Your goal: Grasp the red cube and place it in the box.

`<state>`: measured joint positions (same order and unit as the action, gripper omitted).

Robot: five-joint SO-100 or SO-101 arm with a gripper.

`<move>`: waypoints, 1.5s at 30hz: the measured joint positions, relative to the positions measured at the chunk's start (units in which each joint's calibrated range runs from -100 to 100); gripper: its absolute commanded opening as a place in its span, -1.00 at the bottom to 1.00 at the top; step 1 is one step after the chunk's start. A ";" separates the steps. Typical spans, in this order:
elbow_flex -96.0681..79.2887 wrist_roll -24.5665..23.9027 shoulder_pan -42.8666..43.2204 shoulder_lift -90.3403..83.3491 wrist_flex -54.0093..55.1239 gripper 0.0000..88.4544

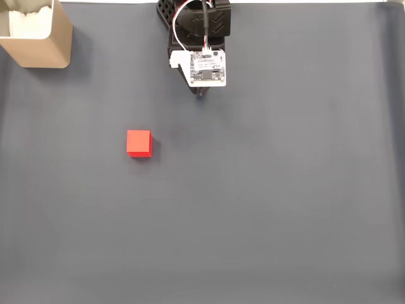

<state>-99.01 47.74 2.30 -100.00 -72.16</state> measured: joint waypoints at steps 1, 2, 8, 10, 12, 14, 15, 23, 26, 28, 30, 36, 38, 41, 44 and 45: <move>0.00 -0.05 -0.30 0.00 0.95 -1.00; 0.00 -0.24 -0.52 0.35 1.83 -1.00; 0.00 -0.24 -0.82 0.61 5.89 -1.00; 0.00 -0.24 -0.89 0.61 7.16 -1.00; 0.09 -0.05 -0.89 0.61 9.23 -1.00; 0.99 0.00 -0.89 1.22 10.26 -1.00; 1.99 0.05 -0.89 2.00 11.14 -1.00; 10.49 0.24 -1.19 7.99 12.01 -1.00; 14.10 0.24 -1.19 10.33 12.01 -1.00; 16.27 0.24 -1.19 11.64 12.01 -1.00; 18.72 0.29 -1.19 13.03 12.01 -1.00; 27.49 0.15 -1.26 19.37 9.94 -1.00; 31.01 0.15 -1.56 22.15 8.27 -1.00; 36.26 0.15 -3.04 26.14 5.73 -1.00; 40.87 0.15 -4.30 29.27 3.34 -0.99; 42.13 0.15 -4.67 30.13 2.70 -0.98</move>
<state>-56.87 47.89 -2.37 -69.87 -69.45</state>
